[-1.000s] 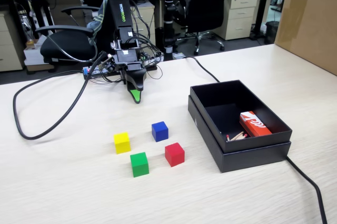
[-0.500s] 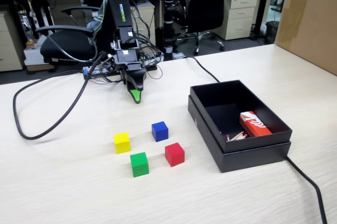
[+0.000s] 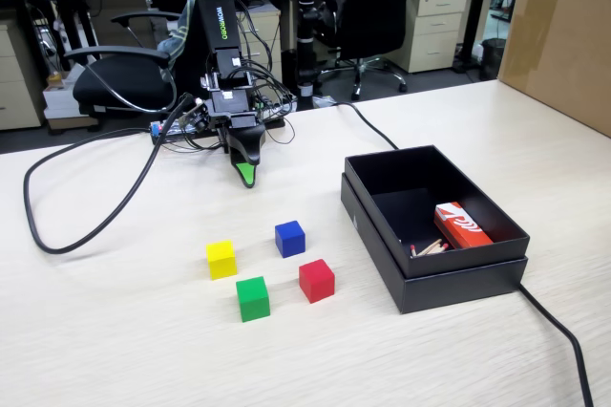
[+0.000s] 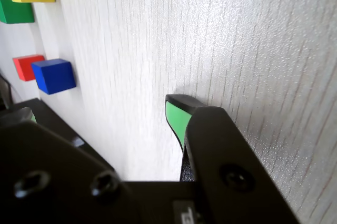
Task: Put the green cube on top of the red cube
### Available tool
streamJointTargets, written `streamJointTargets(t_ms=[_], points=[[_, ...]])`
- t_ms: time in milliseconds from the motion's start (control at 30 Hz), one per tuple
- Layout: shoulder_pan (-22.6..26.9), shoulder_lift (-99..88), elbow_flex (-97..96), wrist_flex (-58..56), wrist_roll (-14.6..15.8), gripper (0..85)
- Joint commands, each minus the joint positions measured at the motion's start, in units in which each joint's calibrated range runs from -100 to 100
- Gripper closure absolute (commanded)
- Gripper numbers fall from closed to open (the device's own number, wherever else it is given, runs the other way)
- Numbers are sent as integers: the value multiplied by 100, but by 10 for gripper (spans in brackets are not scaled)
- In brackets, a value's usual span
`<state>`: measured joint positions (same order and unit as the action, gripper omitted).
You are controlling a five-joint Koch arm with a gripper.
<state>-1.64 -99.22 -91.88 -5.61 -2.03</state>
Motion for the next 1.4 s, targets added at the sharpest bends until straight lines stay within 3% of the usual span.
streamJointTargets(t_ms=[0,1367], points=[[5,14,-187,-151,-44,367],[-5,-55,-223,-134,-44,367]])
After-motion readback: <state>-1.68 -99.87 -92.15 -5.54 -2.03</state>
